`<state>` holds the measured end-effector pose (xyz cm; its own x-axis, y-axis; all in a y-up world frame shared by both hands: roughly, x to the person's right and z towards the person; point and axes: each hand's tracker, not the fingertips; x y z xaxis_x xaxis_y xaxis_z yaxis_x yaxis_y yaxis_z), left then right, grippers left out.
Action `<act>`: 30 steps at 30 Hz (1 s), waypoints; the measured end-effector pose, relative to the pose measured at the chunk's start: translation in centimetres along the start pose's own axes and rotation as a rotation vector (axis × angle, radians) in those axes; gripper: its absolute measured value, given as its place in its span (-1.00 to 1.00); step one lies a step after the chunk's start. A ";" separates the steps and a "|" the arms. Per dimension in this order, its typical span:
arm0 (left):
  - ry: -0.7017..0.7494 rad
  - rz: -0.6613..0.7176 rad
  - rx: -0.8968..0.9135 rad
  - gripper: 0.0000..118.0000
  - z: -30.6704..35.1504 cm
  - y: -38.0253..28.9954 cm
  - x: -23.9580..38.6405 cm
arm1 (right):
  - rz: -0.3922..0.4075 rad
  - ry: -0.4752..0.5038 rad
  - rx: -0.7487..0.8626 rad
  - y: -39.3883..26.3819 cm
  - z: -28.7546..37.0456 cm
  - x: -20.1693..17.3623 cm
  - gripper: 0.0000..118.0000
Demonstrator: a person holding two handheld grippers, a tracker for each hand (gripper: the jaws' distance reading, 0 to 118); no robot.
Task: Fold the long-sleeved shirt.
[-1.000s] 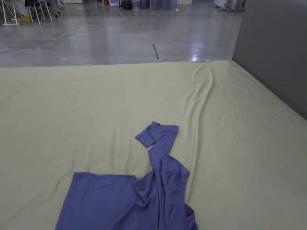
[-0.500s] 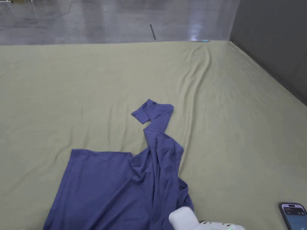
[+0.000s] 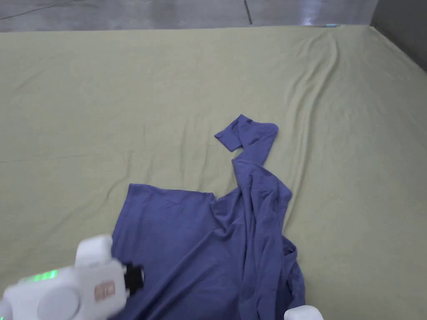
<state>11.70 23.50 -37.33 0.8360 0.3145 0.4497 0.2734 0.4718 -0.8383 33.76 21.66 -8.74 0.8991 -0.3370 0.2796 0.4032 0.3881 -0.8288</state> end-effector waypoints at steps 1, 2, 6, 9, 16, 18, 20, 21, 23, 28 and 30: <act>0.022 0.016 0.025 -0.31 -1.4 2.6 -0.1 | 0.007 -0.004 0.004 0.1 0.0 0.0 -0.96; 0.062 0.016 0.033 1.00 -2.9 4.9 -0.2 | 0.005 -0.004 0.004 0.2 -0.1 0.0 -0.96; 0.126 0.059 0.014 0.99 -10.0 10.7 -1.2 | -0.095 0.035 -0.019 0.1 -0.5 1.1 -0.96; 0.176 0.070 -0.074 0.99 -12.4 14.8 -0.1 | -0.099 0.024 -0.032 0.0 -0.6 1.5 -0.96; 0.320 -0.188 -0.120 0.05 -16.6 14.7 1.2 | -0.190 -0.082 -0.001 2.6 0.0 5.3 -0.96; 0.241 -0.229 -0.112 -0.97 -15.2 14.6 1.5 | -0.211 -0.160 0.017 4.6 0.0 7.1 -0.96; 0.252 -0.190 -0.069 -0.97 -13.9 14.8 1.3 | -0.273 -0.180 0.040 7.0 -0.1 9.1 -0.96; 0.222 -0.173 -0.057 -0.97 -13.3 15.0 1.1 | -0.306 -0.166 0.052 8.0 -0.3 10.1 -0.96; 0.159 -0.114 -0.041 -0.97 -12.3 15.5 0.6 | -0.405 -0.121 0.052 10.4 -1.1 12.3 -0.96; 0.106 -0.059 -0.009 -0.97 -9.5 16.4 -0.6 | -0.432 -0.190 -0.046 13.6 -5.1 14.5 0.98; 0.098 -0.054 0.000 -0.97 -8.8 16.7 -1.1 | -0.447 -0.166 -0.022 14.5 -6.7 14.4 0.96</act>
<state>19.54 23.79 -54.49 0.8627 0.2068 0.4615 0.3191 0.4854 -0.8140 51.38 16.71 -20.01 0.6538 -0.3244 0.6836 0.7548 0.2172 -0.6189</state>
